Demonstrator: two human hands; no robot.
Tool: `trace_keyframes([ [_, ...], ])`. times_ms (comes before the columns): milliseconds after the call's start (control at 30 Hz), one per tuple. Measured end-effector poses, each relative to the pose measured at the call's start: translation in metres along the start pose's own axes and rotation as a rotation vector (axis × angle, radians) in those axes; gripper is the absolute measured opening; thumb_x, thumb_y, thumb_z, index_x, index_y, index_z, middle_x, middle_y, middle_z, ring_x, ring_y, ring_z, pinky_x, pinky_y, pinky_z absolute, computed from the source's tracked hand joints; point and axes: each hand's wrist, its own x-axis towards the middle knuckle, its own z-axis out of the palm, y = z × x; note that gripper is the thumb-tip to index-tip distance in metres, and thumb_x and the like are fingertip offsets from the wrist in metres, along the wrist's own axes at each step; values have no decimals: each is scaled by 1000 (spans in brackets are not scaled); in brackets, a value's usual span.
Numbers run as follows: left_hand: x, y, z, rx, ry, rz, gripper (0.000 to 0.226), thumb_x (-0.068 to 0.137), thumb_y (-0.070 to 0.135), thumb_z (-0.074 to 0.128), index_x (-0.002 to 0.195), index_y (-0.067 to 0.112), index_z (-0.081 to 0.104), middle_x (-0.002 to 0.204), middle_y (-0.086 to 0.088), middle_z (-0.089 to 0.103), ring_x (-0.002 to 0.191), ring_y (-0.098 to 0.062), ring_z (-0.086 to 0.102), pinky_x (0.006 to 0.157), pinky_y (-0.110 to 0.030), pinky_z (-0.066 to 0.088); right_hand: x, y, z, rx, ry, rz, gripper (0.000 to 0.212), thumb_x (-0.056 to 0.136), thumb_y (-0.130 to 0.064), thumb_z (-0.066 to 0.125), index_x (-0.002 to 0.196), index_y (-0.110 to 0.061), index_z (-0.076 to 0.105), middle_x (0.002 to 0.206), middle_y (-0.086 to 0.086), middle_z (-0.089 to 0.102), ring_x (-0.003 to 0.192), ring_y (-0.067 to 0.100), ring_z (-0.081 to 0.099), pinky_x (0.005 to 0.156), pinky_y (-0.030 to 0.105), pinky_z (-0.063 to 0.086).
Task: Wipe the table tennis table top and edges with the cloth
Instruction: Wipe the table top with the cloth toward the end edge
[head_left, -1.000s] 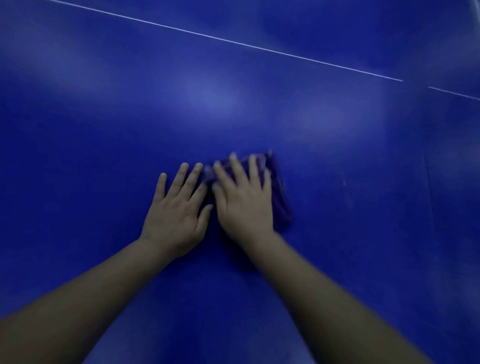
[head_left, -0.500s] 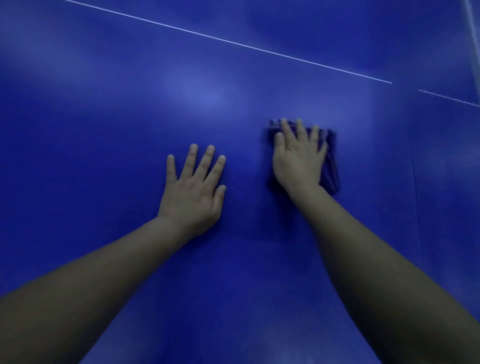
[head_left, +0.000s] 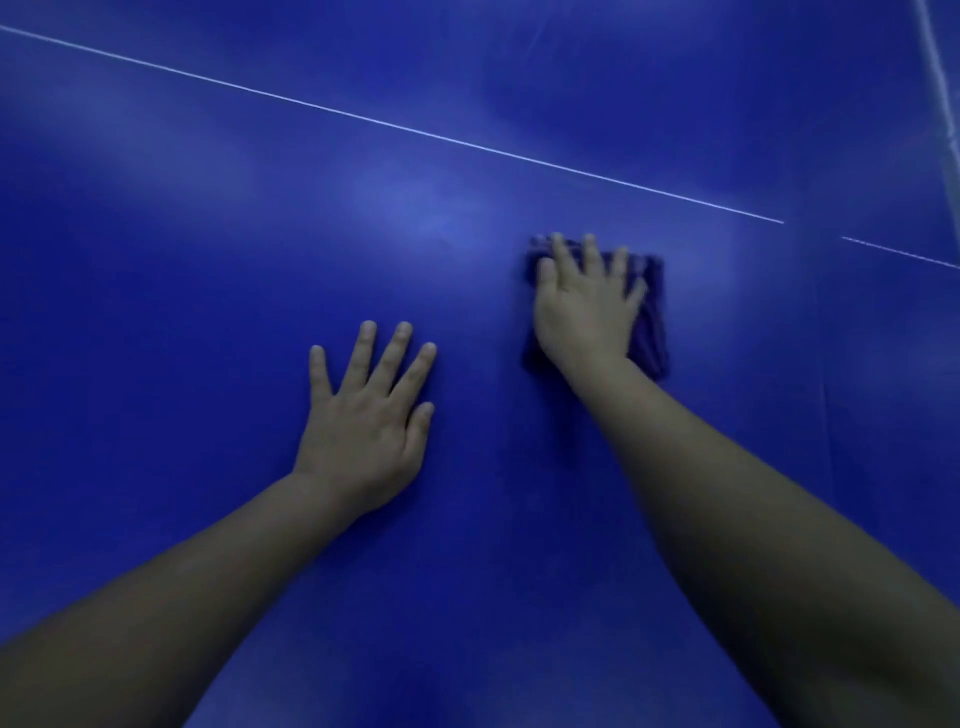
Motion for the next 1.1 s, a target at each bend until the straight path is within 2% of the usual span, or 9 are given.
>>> trace_keyframes([
  [133,9,3,0,10,5,-5,63,98,50,18,157,26,19,165,2,11,153,-26,0,115,-67,3,-57,-24,19,-108,21,-433,52,102,-49,27,149,-36,42,160,0,35,150,34,22,119,58,15],
  [267,19,3,-1,-9,6,-18,65,97,52,16,157,28,14,166,4,5,153,-23,-6,115,-65,-2,-83,40,7,-129,-70,-640,50,101,-50,30,145,-35,50,156,-1,42,147,33,30,117,55,21],
  [367,33,4,-5,-21,4,-33,66,96,53,11,158,29,8,166,6,0,152,-22,-11,116,-65,-6,-17,58,-7,-161,23,-414,53,101,-48,25,146,-33,47,157,1,40,146,36,29,116,58,20],
  [500,50,8,-8,-17,9,-31,66,96,53,9,158,30,7,166,6,-2,152,-22,-13,116,-65,-7,77,4,-11,12,37,13,52,104,-47,20,155,-39,25,167,-3,15,153,33,2,119,60,1],
  [633,63,13,-9,-13,10,-27,66,95,53,10,158,30,8,166,6,-1,152,-23,-10,115,-66,-5,59,-38,5,-102,6,-326,51,104,-48,24,154,-38,29,165,-2,22,152,33,11,119,58,9],
  [733,67,12,-6,-33,30,-31,67,96,53,13,158,29,13,166,6,4,153,-24,-7,115,-67,-4,0,7,5,-129,-18,-583,54,101,-51,23,150,-38,39,161,-3,33,151,31,21,120,54,16],
  [867,69,13,-9,-49,18,-42,66,96,53,12,158,30,9,166,7,1,152,-23,-11,115,-66,-7,25,64,-15,-158,24,-400,61,99,-53,17,148,-33,46,158,3,39,147,35,29,118,55,21],
  [1000,82,22,-11,-48,21,-60,66,95,53,9,157,31,4,166,7,-4,151,-24,-15,114,-66,-9,106,28,-22,-28,50,-55,52,105,-48,19,155,-38,27,166,0,19,152,34,7,120,57,4],
  [1100,92,31,-9,-25,28,-66,65,97,51,11,157,30,4,166,7,-4,151,-27,-13,114,-68,-6,122,-12,-14,-58,27,-147,52,104,-49,21,154,-40,26,165,-1,20,152,34,9,120,58,7],
])
